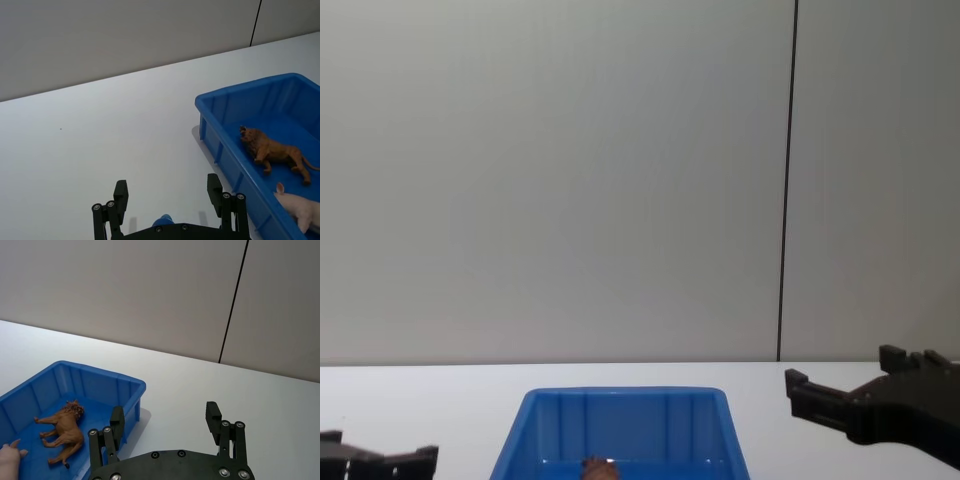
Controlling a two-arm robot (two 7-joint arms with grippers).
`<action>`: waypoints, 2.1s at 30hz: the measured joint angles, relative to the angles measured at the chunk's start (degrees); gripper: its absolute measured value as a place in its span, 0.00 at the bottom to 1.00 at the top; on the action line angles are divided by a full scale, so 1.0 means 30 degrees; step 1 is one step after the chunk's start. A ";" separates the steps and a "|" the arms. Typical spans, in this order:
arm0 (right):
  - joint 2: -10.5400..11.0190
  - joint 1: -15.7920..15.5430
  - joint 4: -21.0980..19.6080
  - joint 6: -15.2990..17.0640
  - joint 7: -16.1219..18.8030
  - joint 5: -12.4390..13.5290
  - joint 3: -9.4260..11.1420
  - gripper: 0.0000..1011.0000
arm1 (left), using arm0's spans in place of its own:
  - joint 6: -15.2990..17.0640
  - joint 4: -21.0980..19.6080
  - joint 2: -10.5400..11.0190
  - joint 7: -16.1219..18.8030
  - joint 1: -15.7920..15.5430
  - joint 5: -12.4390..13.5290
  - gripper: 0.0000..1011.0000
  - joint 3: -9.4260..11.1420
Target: Pick up the two dolls from the table and place them into the box.
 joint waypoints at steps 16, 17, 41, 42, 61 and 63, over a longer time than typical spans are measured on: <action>0.0000 -0.0001 0.0002 0.0000 0.0001 0.0002 -0.0001 0.99 | -0.0075 0.0829 0.0117 -0.0598 0.0482 -0.0303 0.99 -0.0084; 0.0000 -0.0001 0.0001 0.0000 0.0001 0.0002 -0.0001 0.99 | -0.0093 0.0938 0.0088 -0.0679 0.0482 -0.0303 0.98 -0.0086; 0.0000 -0.0001 0.0002 0.0000 0.0001 0.0002 -0.0001 0.99 | -0.0250 0.2111 -0.0362 -0.1506 0.0155 0.0310 0.33 -0.0085; 0.0000 -0.0001 0.0002 0.0000 0.0001 0.0002 -0.0001 0.99 | -0.0275 0.2112 -0.0369 -0.1506 0.0173 0.0341 0.32 -0.0093; -0.0001 -0.0001 0.0002 0.0000 0.0001 0.0003 0.0000 0.99 | -0.1254 0.1030 -0.0388 -0.2121 0.0081 0.1106 0.19 -0.0276; 0.0000 -0.0001 0.0002 0.0000 0.0001 0.0002 -0.0001 0.99 | -0.1440 0.0834 -0.0424 -0.2457 -0.0058 0.1294 0.18 -0.0294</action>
